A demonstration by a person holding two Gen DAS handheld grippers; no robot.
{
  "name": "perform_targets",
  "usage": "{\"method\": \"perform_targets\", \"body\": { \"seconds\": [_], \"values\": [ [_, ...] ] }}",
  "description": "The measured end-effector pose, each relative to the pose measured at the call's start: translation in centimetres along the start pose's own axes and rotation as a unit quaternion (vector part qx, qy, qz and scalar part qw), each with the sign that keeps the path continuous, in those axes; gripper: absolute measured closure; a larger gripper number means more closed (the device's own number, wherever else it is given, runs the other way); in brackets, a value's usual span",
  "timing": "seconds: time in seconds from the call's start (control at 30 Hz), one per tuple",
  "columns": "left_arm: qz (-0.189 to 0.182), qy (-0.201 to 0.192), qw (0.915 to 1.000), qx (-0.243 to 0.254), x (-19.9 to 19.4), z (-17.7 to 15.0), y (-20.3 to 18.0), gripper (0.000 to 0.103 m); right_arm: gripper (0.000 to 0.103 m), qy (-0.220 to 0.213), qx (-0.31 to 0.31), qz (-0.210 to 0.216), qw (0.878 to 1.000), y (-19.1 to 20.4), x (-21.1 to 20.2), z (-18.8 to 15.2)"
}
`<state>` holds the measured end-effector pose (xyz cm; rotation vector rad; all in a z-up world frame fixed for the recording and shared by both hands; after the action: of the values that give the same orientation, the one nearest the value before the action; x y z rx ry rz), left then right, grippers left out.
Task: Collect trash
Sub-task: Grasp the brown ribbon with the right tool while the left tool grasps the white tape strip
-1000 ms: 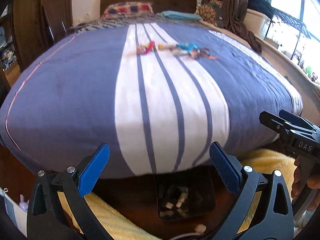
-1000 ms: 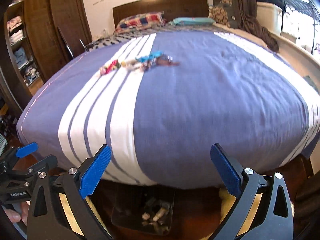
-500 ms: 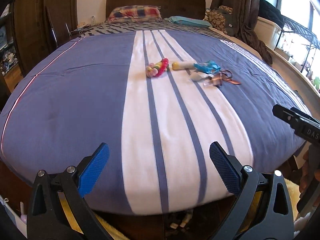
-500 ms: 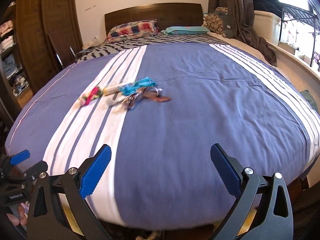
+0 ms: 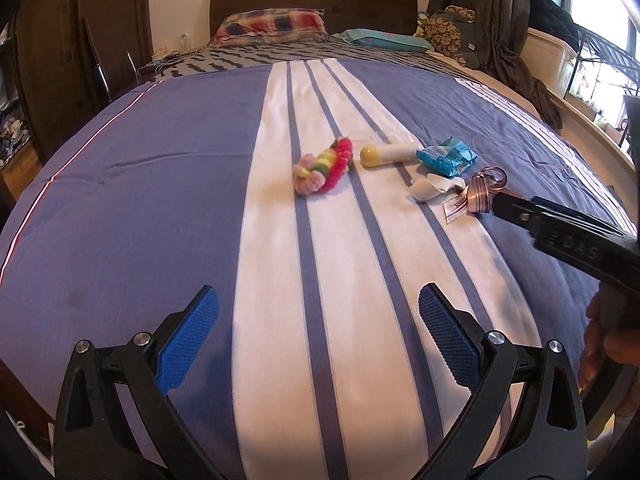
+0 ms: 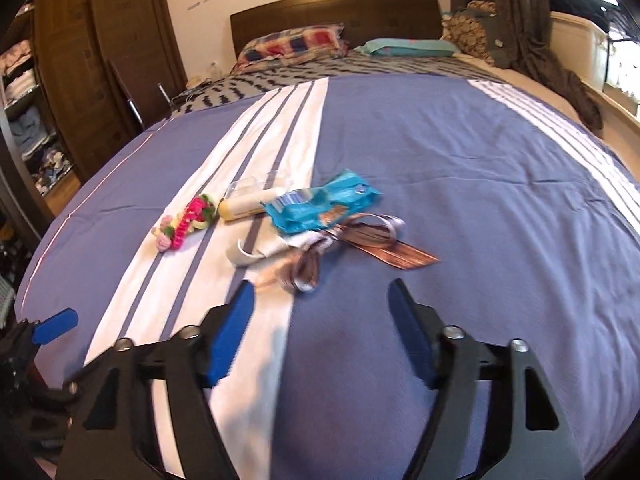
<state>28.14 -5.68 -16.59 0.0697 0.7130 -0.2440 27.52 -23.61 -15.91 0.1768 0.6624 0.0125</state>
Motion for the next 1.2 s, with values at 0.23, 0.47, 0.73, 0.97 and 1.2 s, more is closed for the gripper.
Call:
{"method": "perform_targets", "body": {
  "seconds": [0.23, 0.47, 0.73, 0.97, 1.2],
  "values": [
    [-0.009, -0.001, 0.9999, 0.011, 1.1, 1.0, -1.3, 0.008, 0.061, 0.036, 0.002, -0.007, 0.999, 0.1, 3.4, -0.1],
    [-0.019, 0.001, 0.9996, 0.019, 2.5, 2.1, -2.8, 0.008, 0.1, 0.035, -0.002, -0.003, 0.999, -0.6, 3.7, 0.4],
    [-0.058, 0.005, 0.9978, 0.031, 5.2, 4.2, -6.6, 0.019, 0.101, -0.007, -0.015, -0.041, 0.999, -4.3, 0.3, 2.0],
    [-0.088, 0.037, 0.9952, 0.023, 9.1, 4.6, -9.1, 0.04, 0.101, -0.022, -0.005, -0.039, 0.999, -6.3, -1.7, 2.0],
    [-0.116, 0.047, 0.9917, 0.031, 11.0, 5.5, -10.9, 0.077, 0.101, -0.016, -0.006, -0.036, 0.999, -6.8, -1.8, 1.4]
  ]
}}
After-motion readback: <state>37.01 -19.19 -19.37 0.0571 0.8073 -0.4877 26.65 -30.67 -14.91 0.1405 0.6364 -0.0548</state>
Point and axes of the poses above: each gripper's, at about its wrist camera, not at the fingertips, and x roughly the way its jaws point, y to its left, z to its top, the point moved 9 cm from there along x, roughly the way its jaws point, and after that the axes turned 6 degrees about -y, right-handed, at the moved point
